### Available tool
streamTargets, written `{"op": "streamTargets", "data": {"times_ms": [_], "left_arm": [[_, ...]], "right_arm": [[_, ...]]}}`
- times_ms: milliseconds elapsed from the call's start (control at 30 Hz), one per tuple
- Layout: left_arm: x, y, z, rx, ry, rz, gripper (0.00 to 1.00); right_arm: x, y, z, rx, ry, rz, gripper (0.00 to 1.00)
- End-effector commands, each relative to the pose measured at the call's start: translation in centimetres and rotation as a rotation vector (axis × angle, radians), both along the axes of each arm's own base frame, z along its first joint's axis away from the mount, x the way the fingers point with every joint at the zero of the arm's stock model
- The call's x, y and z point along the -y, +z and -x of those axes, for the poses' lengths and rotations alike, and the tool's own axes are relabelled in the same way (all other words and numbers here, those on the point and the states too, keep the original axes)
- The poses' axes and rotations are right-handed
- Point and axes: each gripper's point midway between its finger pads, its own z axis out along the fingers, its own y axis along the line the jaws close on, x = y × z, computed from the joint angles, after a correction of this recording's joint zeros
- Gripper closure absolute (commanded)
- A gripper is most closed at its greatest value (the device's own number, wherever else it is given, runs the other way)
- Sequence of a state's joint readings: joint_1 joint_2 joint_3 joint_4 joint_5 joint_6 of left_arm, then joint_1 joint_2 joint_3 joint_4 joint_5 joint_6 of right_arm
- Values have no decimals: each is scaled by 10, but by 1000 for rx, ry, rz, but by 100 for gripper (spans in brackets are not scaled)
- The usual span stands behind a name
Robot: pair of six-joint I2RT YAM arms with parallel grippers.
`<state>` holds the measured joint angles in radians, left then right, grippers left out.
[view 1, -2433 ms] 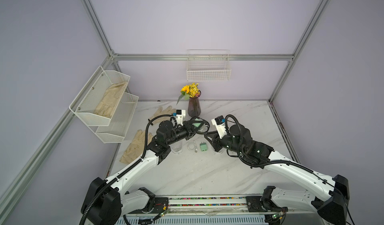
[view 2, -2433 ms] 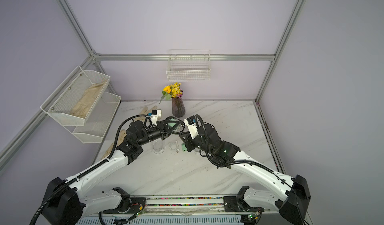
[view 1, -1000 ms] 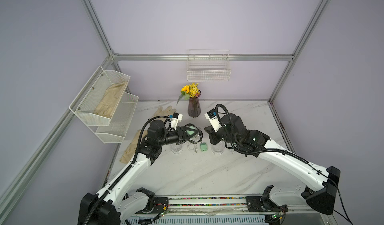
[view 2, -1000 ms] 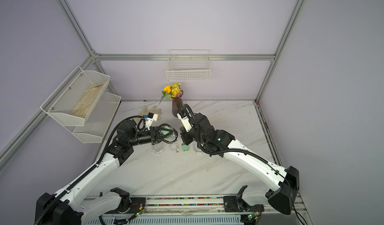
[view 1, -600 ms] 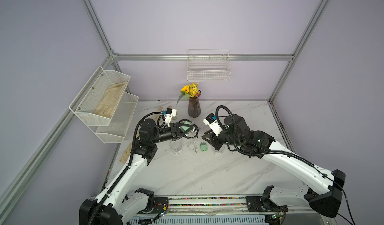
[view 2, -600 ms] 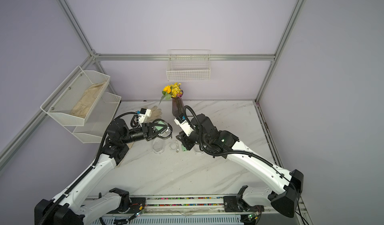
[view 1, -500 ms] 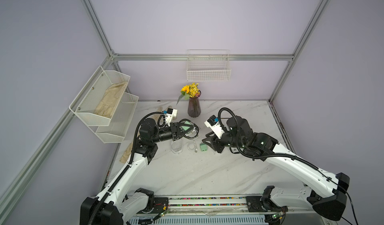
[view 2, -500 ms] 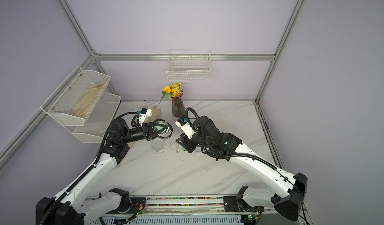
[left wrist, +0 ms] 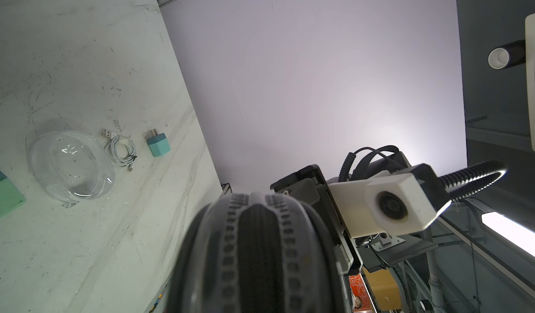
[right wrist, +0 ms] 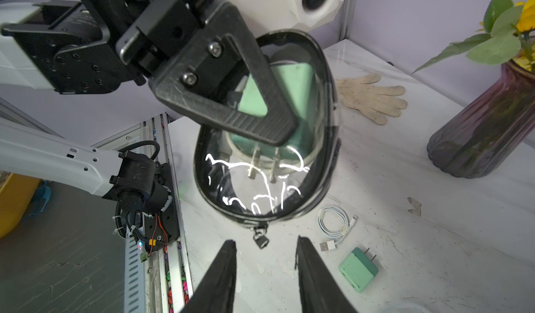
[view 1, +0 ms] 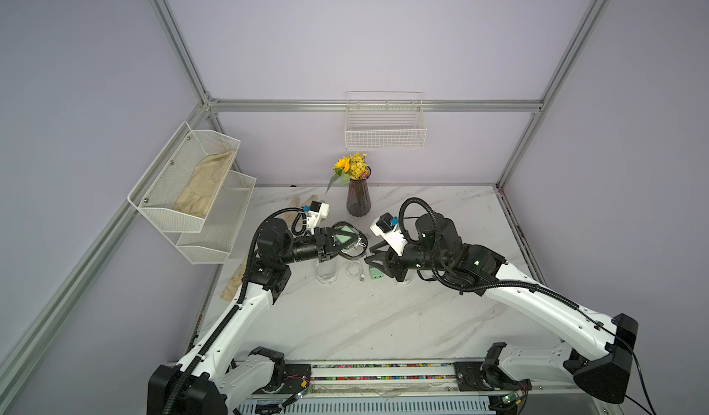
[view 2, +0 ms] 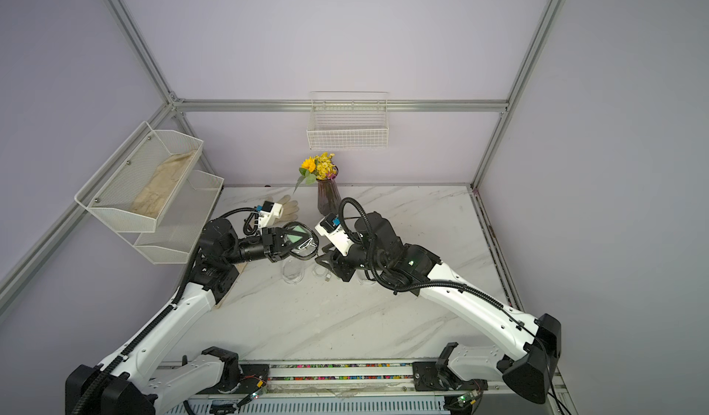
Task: Pack away charging kits
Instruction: Zip the zipper on the storage bag.
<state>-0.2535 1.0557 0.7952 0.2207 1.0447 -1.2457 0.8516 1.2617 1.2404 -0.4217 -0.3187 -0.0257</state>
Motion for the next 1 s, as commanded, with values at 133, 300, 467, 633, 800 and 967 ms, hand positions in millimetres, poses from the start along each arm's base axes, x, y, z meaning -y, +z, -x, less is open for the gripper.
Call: {"op": "streamTargets", "data": {"times_ms": [133,300,467,633,800,967], "left_arm": [[-1,25,7,79,-17,22,82],[-1,29,7,91,-17,25,82],[-1,28,6,89,-22,25,82],[-1,29,4,90,-18,26,82],[0,28,2,82,-19,26,82],[0,28,2,78,-20,27,82]], "right_arm": [[-13,5,-3,39,49,-35,66],[-16,-4,-7,20,39,-18,67],[-15,-7,-6,13,33,-35,67],[-10,-10,-2,5,27,-43,69],[-5,-10,0,13,14,-59,68],[-7,-6,-4,31,4,-66,69]]}}
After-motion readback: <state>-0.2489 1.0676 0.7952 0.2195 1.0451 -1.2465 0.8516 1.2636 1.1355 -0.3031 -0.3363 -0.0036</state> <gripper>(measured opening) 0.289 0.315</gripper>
